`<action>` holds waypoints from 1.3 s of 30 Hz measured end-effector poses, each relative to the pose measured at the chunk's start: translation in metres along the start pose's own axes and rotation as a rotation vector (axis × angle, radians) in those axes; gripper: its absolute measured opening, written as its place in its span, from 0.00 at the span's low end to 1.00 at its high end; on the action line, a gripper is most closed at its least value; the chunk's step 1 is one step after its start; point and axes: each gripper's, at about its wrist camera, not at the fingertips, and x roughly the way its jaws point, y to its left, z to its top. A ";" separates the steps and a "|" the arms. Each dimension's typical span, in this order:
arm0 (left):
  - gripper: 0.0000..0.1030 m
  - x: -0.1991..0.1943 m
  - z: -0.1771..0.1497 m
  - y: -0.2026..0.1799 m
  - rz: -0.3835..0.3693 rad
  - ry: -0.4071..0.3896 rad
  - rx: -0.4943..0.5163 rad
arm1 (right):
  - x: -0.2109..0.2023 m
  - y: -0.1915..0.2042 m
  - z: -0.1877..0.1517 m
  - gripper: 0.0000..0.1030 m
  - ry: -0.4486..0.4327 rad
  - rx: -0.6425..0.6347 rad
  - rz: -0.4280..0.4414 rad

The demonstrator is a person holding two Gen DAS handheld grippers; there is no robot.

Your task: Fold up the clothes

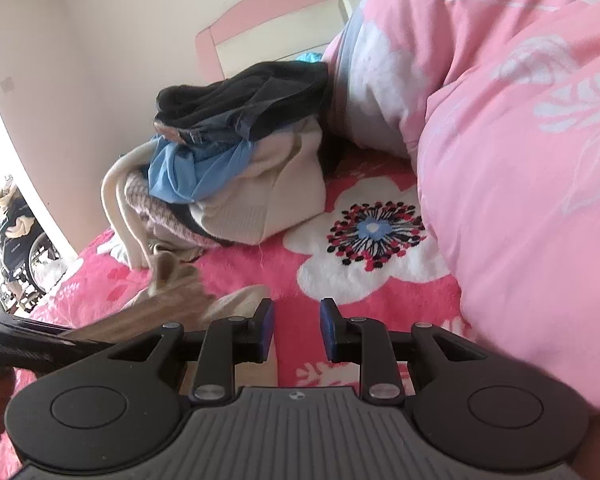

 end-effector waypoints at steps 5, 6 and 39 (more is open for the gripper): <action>0.31 0.018 -0.005 -0.015 0.020 0.018 0.046 | 0.009 -0.006 -0.006 0.27 0.041 0.042 0.029; 0.37 0.019 -0.006 -0.017 0.011 0.016 0.049 | 0.010 -0.008 -0.007 0.27 0.050 0.070 0.053; 0.65 -0.034 -0.003 0.008 -0.025 -0.119 -0.108 | 0.008 -0.022 -0.009 0.41 0.095 0.253 0.088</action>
